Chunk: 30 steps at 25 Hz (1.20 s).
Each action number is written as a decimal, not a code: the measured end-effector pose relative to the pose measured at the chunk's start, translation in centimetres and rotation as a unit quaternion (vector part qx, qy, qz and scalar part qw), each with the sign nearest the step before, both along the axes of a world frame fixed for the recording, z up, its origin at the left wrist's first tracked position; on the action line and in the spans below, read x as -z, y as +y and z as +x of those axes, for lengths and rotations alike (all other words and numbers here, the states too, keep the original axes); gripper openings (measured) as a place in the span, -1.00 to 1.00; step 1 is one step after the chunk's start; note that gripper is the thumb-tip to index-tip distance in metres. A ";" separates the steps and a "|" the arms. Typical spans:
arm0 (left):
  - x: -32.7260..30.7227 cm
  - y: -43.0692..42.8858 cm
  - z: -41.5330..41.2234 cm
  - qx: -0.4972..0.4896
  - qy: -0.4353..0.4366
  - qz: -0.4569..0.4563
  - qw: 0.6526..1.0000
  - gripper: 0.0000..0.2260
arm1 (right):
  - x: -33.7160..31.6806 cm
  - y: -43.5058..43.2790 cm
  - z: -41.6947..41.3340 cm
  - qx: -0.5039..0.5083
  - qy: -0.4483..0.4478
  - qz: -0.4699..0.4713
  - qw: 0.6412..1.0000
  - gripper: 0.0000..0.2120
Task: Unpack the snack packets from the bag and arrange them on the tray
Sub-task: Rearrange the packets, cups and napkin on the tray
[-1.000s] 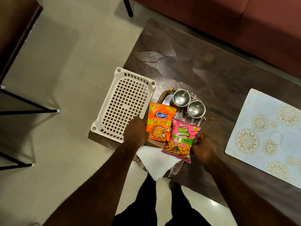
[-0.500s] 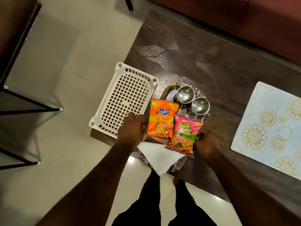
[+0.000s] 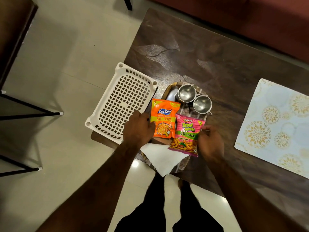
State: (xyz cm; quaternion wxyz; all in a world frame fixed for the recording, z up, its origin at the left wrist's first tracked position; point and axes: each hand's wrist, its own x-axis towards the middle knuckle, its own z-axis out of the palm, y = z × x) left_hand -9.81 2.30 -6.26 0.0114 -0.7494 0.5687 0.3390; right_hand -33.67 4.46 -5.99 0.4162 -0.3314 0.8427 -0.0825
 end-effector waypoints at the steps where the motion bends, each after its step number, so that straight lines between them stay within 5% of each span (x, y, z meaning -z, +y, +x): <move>1: -0.1 -0.4 -0.7 -0.017 0.017 0.031 0.999 -0.62 | -0.1 0.0 0.4 -0.011 -0.017 0.008 1.000 -0.74; 6: -0.1 -1.1 -2.1 -0.055 0.109 0.035 0.992 -0.75 | -0.2 0.1 2.2 -0.038 -0.034 0.013 0.999 -0.40; 12: -1.2 -0.5 0.5 -0.177 0.261 0.026 0.949 -0.74 | -1.0 -1.2 3.8 0.108 -0.159 0.004 0.981 -0.48; 20: -2.9 -1.4 10.6 -0.321 0.132 -0.025 0.938 -0.61 | -2.4 -4.2 13.9 -0.033 -0.266 -0.031 0.963 -0.60; 23: -3.0 -1.8 12.5 -0.285 0.033 0.029 0.958 -0.56 | -1.9 -4.9 16.0 -0.066 -0.295 -0.030 0.953 -0.54; 26: -3.5 -1.7 11.4 -0.192 -0.145 -0.070 0.968 -0.54 | -2.0 -4.5 14.7 -0.097 -0.250 -0.069 0.961 -0.60; 30: -3.9 -3.8 5.0 -0.050 0.032 -0.130 0.990 -0.60 | -3.6 -3.9 9.7 -0.054 -0.110 -0.172 0.977 -0.77</move>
